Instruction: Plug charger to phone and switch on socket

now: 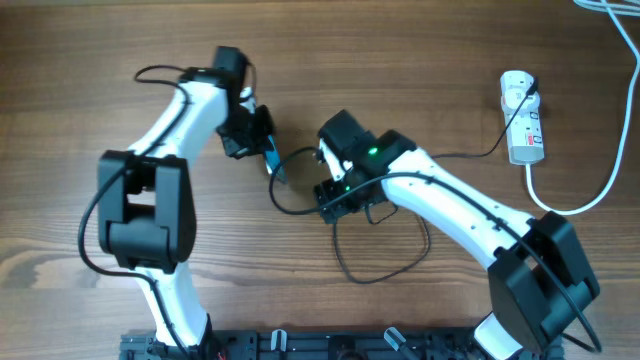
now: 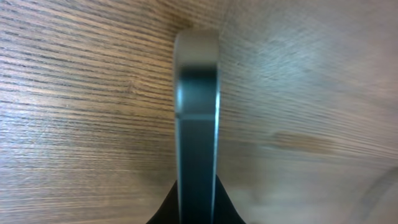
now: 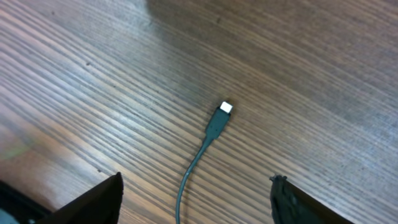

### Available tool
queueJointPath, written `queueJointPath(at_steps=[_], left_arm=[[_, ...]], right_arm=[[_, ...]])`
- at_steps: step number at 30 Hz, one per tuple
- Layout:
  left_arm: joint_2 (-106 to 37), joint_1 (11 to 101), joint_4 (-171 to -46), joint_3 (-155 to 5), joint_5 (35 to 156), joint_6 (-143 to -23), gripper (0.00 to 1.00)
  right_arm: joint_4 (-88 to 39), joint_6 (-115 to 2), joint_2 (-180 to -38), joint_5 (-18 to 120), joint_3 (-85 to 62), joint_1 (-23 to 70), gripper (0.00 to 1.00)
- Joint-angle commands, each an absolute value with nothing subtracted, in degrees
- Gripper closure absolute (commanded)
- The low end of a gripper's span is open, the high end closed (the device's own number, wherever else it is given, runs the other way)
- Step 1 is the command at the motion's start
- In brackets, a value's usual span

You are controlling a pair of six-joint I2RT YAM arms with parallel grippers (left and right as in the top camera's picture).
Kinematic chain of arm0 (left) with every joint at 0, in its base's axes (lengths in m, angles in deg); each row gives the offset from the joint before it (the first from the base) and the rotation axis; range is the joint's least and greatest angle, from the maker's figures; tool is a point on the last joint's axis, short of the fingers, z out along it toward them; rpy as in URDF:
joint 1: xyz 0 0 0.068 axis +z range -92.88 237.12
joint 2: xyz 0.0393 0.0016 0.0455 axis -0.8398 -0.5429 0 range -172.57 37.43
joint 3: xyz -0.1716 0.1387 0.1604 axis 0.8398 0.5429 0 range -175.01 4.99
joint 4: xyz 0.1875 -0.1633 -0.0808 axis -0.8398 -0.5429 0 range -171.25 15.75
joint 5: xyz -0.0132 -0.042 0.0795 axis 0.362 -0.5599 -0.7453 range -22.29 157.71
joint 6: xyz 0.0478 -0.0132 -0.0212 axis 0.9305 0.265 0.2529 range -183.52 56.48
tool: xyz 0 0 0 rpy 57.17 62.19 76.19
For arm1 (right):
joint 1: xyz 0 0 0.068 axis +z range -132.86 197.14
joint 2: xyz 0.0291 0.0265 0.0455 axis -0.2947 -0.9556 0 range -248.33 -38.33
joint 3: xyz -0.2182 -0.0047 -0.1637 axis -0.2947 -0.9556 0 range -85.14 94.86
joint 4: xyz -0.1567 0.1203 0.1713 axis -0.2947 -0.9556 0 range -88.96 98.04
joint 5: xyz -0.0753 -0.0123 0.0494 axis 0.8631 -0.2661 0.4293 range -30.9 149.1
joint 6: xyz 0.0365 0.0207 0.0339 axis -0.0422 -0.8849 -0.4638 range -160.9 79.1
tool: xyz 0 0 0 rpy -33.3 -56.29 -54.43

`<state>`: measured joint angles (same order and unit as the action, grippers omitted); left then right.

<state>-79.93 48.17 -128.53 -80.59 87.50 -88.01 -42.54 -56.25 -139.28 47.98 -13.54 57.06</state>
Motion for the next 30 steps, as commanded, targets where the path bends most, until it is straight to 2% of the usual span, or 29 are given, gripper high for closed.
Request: queueJointPath(at_steps=[1, 2, 3, 6, 9, 14, 15, 17, 19, 21, 30], left_arm=[[-76.94, 52.28, -128.01, -80.50, 104.84, -87.51, 0.96], [-76.94, 52.71, -127.99, -80.50, 107.04, -85.89, 0.96], [-76.94, 53.02, -127.88, -80.50, 111.55, -82.20, 0.96], [-76.94, 53.00, -128.08, -80.50, 114.63, -78.26, 0.96], [-76.94, 53.02, -127.86, -80.50, 114.80, -72.45, 0.96], [-76.94, 53.39, -127.92, -80.50, 110.50, -71.86, 0.96], [-76.94, 53.39, -127.94, -80.50, 110.50, -71.86, 0.96], [-76.94, 53.39, -128.62, -80.50, 110.45, -71.84, 0.96], [-76.94, 53.39, -128.95, -80.50, 110.48, -71.84, 0.96], [-76.94, 53.39, -128.95, -80.50, 110.45, -71.84, 0.96], [-76.94, 53.39, -128.95, -80.50, 110.45, -71.84, 0.96]], right_arm=[[-41.78, -60.76, -140.24, 52.75, -13.54, 60.08, 0.33], [-41.28, -60.73, -140.24, 52.68, -13.54, 60.60, 0.37], [-40.16, -60.82, -140.24, 51.96, -13.54, 60.80, 0.50], [-38.81, -60.54, -140.24, 47.02, -13.54, 60.80, 0.61], [-38.74, -60.71, -140.26, 47.22, -13.54, 60.80, 0.65], [-38.11, -73.63, -140.26, 52.97, -16.10, 60.80, 0.64], [-37.32, -74.22, -140.26, 52.97, -17.11, 60.80, 0.62], [-33.06, -74.55, -140.26, 52.92, -21.30, 60.80, 0.50], [-29.49, -76.06, -140.26, 53.14, -24.38, 60.80, 0.49], [-26.24, -77.41, -140.26, 53.19, -26.79, 60.80, 0.49], [-17.47, -80.60, -142.64, 53.36, -30.42, 60.80, 0.63]])
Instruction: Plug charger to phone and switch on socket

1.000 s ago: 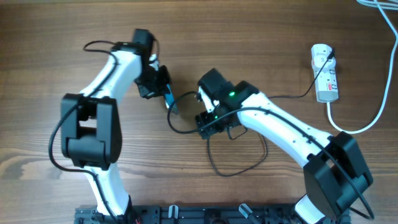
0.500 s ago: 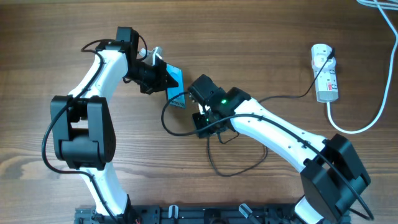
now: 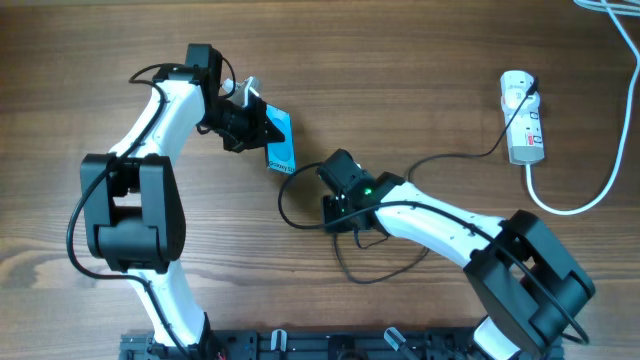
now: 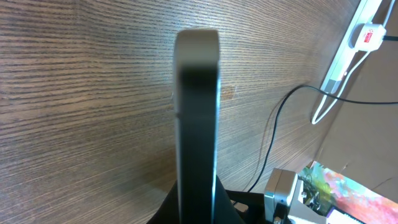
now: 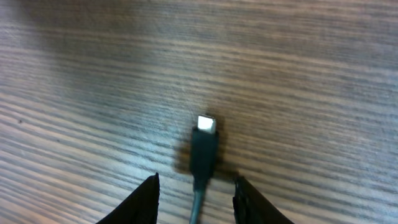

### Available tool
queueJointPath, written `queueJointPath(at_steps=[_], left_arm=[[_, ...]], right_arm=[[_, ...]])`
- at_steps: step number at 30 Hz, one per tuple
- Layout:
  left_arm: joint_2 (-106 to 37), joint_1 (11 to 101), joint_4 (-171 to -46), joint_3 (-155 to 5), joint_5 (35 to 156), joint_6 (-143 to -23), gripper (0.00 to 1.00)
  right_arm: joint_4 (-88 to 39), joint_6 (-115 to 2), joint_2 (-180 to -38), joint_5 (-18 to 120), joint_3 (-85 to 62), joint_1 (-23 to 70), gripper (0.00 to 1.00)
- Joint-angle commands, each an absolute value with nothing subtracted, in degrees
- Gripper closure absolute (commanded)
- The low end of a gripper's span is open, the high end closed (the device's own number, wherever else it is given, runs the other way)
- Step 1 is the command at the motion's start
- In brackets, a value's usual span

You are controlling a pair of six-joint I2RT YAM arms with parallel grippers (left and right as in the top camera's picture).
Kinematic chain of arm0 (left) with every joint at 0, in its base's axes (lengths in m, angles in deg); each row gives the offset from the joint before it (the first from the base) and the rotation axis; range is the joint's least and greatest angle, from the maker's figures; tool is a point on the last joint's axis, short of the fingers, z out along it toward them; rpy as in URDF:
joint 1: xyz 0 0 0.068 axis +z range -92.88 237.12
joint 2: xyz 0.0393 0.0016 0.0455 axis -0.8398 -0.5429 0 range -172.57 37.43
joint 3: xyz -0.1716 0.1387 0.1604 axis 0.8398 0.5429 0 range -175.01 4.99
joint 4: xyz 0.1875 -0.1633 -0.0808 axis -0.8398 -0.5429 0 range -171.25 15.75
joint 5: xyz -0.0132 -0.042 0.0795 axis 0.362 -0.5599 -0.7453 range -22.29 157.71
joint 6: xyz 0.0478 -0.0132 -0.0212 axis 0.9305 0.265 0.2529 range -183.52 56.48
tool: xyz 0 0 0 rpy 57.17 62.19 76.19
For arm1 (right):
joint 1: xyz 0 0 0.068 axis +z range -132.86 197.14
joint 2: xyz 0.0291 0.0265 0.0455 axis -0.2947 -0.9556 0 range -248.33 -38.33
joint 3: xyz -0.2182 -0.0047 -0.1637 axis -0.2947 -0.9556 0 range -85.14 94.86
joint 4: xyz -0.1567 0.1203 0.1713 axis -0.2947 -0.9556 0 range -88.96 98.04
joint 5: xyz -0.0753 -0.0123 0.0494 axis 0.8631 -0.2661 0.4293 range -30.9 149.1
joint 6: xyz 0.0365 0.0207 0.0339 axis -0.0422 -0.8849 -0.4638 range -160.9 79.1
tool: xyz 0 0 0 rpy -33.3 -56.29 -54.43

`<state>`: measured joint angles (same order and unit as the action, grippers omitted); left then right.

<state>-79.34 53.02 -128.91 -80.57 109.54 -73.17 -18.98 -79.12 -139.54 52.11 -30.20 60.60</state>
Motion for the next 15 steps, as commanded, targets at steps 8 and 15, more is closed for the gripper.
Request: queueJointPath(at_steps=[8, 15], left_arm=[[-76.94, 53.39, -128.97, -80.50, 110.45, -71.84, 0.96], [-76.94, 53.39, -128.97, -80.50, 110.45, -71.84, 0.96]], right_arm=[[-28.03, -82.77, -146.45, 53.82, -23.71, 60.34, 0.78], [-30.87, -83.07, -146.69, 53.12, -23.23, 60.54, 0.68]])
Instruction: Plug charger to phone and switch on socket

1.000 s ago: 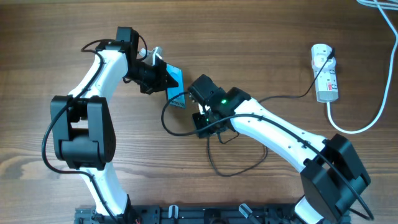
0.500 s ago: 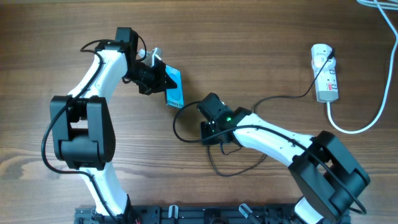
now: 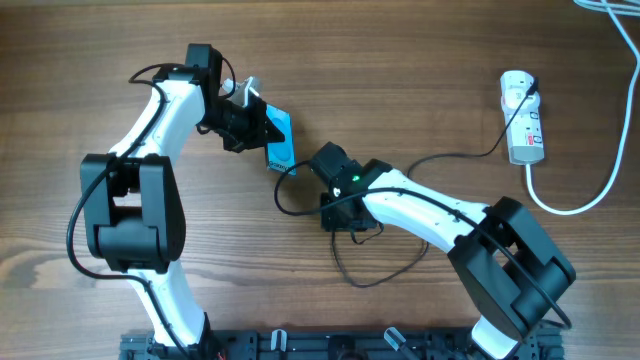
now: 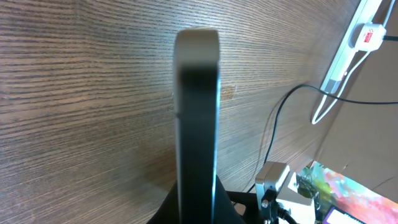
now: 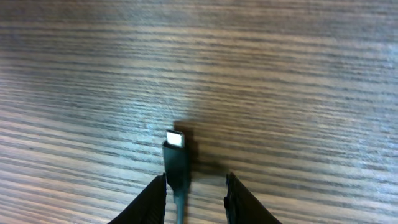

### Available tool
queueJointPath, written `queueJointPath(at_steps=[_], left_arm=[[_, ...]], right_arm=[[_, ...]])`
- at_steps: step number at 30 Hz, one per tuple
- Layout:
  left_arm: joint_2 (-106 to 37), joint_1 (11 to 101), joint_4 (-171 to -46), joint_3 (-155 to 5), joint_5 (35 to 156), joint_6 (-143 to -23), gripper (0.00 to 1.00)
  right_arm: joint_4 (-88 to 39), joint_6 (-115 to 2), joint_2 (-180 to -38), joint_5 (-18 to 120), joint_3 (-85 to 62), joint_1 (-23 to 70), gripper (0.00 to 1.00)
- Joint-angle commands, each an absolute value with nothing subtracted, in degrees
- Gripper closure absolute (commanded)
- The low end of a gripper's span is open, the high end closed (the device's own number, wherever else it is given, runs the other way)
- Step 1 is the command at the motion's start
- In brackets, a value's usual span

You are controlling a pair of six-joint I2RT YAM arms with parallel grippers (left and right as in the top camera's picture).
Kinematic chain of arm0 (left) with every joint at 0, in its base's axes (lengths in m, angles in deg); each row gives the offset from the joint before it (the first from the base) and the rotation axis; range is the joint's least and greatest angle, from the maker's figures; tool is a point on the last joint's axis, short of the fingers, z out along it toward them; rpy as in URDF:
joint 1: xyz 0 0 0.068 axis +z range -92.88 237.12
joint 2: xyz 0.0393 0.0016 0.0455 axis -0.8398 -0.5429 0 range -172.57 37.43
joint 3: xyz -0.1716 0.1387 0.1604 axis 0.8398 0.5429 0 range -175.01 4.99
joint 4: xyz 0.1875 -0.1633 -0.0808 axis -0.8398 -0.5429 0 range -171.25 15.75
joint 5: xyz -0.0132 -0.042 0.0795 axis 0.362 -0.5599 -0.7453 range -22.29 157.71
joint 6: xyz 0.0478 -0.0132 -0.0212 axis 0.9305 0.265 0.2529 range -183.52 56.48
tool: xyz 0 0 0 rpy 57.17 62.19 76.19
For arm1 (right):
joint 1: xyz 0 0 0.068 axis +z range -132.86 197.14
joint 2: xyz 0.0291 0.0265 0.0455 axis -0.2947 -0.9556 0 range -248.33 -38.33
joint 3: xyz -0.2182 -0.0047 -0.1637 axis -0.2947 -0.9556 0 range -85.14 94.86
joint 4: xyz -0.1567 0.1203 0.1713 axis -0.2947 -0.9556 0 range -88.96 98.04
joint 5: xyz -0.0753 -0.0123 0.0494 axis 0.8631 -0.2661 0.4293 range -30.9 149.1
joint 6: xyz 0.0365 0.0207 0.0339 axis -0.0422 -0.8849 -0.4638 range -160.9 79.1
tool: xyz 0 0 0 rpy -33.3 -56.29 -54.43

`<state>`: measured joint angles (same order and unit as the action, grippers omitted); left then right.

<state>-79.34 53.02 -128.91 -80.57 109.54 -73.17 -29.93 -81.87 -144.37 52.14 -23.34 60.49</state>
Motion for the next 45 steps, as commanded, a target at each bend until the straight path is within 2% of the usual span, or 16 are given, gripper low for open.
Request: queueJointPath(at_steps=[1, 6, 10, 12, 14, 16, 19, 21, 23, 26, 29, 32, 35, 37, 41, 45], left_arm=[[-76.94, 53.39, -128.97, -80.50, 110.45, -71.84, 0.96], [-76.94, 53.48, -128.93, -80.50, 110.45, -71.84, 0.96], [-76.94, 55.01, -127.84, -80.50, 110.87, -71.86, 0.96], [-76.94, 56.14, -127.68, -80.50, 112.09, -71.84, 0.96], [-76.94, 56.87, -127.62, -80.50, 112.25, -71.84, 0.96], [-76.94, 57.06, -127.62, -80.50, 112.57, -71.84, 0.96], [-76.87, 58.66, -125.80, -80.50, 120.77, -71.84, 0.96], [-76.11, 60.89, -121.13, -80.50, 131.61, -71.84, 0.96], [-74.51, 62.61, -118.55, -80.50, 137.51, -71.77, 0.96], [-71.08, 63.40, -118.57, -80.50, 139.11, -69.59, 0.96], [-64.57, 63.40, -118.13, -80.50, 145.80, -65.43, 0.96], [-60.33, 63.40, -118.15, -80.50, 147.70, -66.20, 0.96], [-58.12, 63.40, -118.17, -80.50, 147.37, -72.06, 0.96], [-58.14, 63.18, -119.79, -80.50, 140.40, -74.72, 0.96], [-58.14, 62.07, -120.82, -80.50, 139.35, -74.70, 0.96], [-58.14, 61.91, -123.60, -80.50, 126.48, -74.68, 0.96]], right_arm=[[-30.78, -83.05, -146.71, 53.14, -23.34, 60.97, 0.71], [-30.00, -82.68, -146.88, 53.60, -23.38, 63.05, 0.82], [-30.63, -83.05, -148.26, 53.54, -23.53, 63.11, 0.77], [-30.41, -83.01, -149.83, 52.68, -23.53, 63.09, 0.79], [-30.22, -82.85, -149.92, 52.68, -23.42, 63.09, 0.96], [-31.16, -82.48, -149.79, 51.74, -22.68, 62.72, 0.96], [-36.64, -76.97, -148.57, 45.23, -19.42, 60.03, 0.96], [-36.71, -68.67, -145.40, 40.75, -18.70, 57.65, 0.96], [-33.65, -60.60, -140.28, 29.43, -18.70, 54.59, 0.96], [-29.71, -54.77, -134.51, 13.38, -18.70, 51.01, 0.96], [-22.85, -49.83, -131.69, -4.78, -18.72, 49.37, 0.96], [-15.66, -49.89, -131.69, -13.59, -18.88, 49.43, 0.96], [-8.32, -56.95, -131.69, -13.89, -18.88, 49.43, 0.96], [-2.06, -63.60, -131.69, -13.19, -18.88, 49.43, 0.96], [3.38, -70.96, -131.69, -10.55, -18.85, 49.43, 0.96], [4.21, -72.58, -131.69, -4.84, -18.83, 49.43, 0.96]])
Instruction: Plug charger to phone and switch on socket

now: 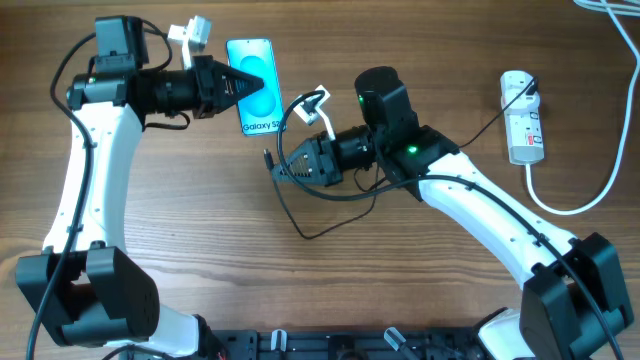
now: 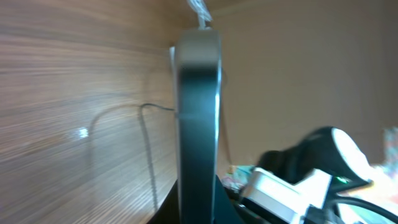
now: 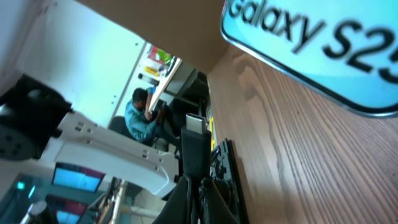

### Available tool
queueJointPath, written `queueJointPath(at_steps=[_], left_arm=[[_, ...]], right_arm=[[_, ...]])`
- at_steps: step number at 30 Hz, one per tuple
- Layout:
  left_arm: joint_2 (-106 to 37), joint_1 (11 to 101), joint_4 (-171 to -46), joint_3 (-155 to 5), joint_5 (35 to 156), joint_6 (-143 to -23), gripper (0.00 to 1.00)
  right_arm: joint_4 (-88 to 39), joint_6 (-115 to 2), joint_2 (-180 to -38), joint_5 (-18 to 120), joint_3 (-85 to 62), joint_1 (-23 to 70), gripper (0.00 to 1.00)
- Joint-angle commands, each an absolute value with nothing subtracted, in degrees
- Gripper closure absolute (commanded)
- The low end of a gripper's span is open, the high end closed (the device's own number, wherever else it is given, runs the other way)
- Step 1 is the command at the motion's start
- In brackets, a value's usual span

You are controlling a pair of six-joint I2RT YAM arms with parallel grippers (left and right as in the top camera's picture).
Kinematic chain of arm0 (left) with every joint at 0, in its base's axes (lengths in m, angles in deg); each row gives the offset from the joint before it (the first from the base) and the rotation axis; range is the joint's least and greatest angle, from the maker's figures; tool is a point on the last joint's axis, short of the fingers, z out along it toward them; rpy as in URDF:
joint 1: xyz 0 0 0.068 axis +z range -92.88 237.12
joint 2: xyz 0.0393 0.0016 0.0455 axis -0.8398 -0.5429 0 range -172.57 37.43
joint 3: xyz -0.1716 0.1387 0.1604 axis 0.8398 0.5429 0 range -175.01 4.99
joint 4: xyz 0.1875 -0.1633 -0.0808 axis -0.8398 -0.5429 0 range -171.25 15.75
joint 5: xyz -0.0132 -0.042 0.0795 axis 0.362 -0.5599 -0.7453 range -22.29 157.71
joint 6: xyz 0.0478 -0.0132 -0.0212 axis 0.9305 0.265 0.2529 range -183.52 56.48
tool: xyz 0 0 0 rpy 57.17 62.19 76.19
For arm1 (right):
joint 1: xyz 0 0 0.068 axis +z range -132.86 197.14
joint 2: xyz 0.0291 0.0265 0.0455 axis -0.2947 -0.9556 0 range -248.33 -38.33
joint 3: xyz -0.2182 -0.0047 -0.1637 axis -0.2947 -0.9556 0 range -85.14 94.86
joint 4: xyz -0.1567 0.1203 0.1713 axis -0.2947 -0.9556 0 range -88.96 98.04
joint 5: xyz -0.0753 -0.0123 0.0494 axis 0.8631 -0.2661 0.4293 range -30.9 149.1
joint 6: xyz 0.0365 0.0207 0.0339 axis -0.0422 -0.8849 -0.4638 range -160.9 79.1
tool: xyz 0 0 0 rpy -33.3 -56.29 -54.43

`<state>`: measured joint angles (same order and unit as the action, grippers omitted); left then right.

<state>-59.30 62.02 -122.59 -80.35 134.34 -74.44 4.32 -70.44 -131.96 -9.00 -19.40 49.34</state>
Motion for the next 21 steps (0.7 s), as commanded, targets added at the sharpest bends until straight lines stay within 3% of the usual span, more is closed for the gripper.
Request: queueJointPath(at_steps=[1, 21], left_arm=[[-58.14, 61.81, -123.79, -80.50, 126.37, -74.72, 0.96], [-58.14, 58.55, -124.62, -80.50, 126.52, -77.21, 0.96]], right_arm=[[3.88, -72.60, -131.69, -2.99, -18.83, 49.43, 0.96], [-0.99, -74.48, -131.69, 3.88, -18.83, 50.33, 0.96]])
